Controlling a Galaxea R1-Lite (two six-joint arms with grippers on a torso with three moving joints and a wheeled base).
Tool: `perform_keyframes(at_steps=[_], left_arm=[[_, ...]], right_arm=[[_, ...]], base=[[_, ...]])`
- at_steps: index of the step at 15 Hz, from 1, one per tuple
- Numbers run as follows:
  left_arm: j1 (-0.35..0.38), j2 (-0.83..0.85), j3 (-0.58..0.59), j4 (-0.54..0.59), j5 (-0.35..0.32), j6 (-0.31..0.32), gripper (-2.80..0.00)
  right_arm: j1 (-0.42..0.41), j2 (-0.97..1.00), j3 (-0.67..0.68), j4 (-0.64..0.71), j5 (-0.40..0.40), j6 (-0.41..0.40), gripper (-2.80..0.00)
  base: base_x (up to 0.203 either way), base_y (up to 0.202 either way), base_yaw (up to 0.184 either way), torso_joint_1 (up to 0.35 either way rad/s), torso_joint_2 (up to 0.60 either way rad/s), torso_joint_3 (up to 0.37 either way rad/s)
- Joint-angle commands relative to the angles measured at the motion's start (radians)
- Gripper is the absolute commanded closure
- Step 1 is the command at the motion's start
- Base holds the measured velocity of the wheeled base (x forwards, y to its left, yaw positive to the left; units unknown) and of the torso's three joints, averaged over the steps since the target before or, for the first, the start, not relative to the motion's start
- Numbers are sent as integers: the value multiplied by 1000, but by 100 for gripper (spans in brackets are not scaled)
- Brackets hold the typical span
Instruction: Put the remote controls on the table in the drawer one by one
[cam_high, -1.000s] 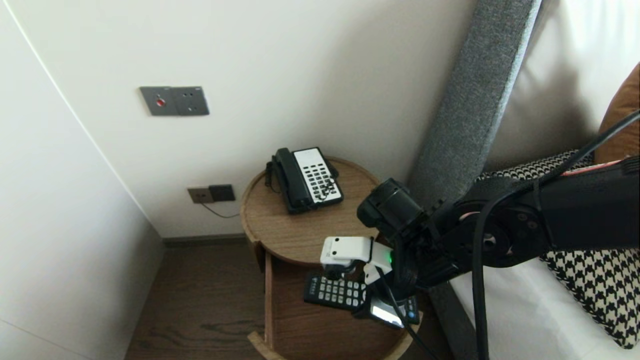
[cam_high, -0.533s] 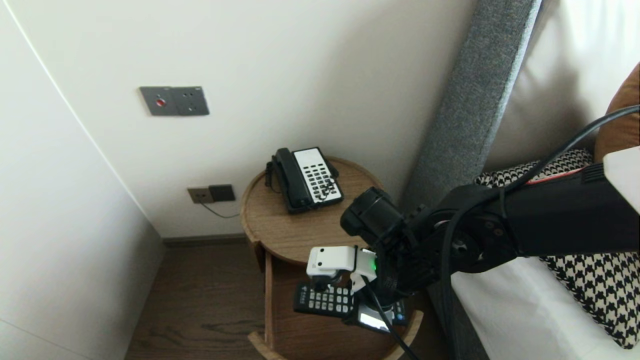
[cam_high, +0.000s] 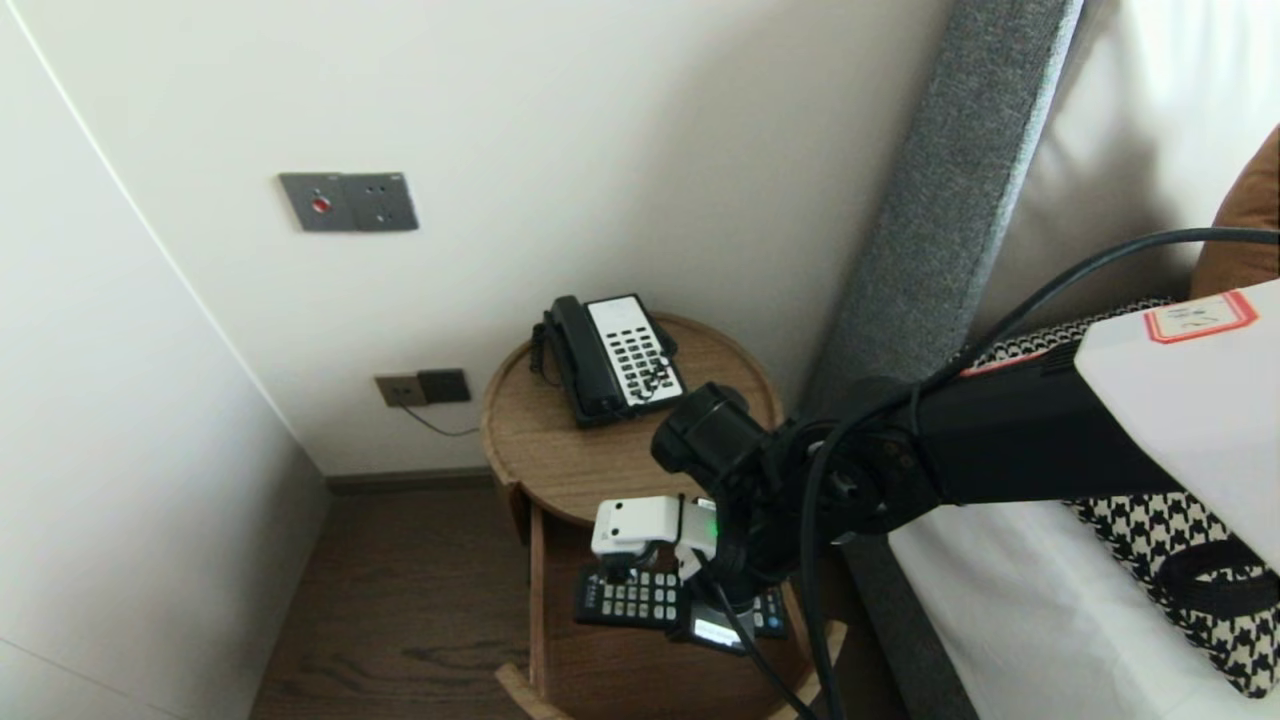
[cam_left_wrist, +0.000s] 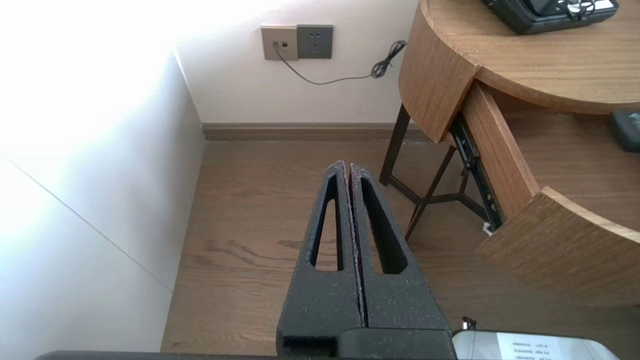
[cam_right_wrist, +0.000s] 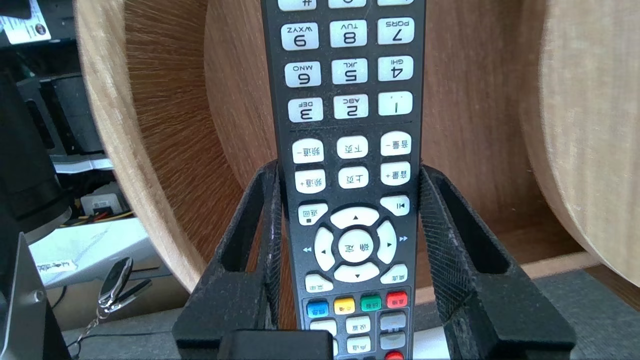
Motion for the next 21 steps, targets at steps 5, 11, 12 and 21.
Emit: perform_keyframes(at_steps=[5, 11, 12, 21], left_arm=[[1, 0, -1, 1, 1, 0, 0], [0, 0, 1, 0, 1, 0, 0], [1, 0, -1, 1, 1, 0, 0], [0, 0, 1, 0, 1, 0, 0]], right_arm=[[6, 72, -33, 1, -1, -1, 0], [0, 134, -61, -4, -2, 2, 0], [0, 139, -61, -4, -2, 2, 0], [-5, 234, -144, 1, -2, 2, 0]], base=[[0, 0, 0, 0, 0, 0], [0, 0, 0, 0, 0, 0], [0, 0, 0, 0, 0, 0], [0, 0, 0, 0, 0, 0]])
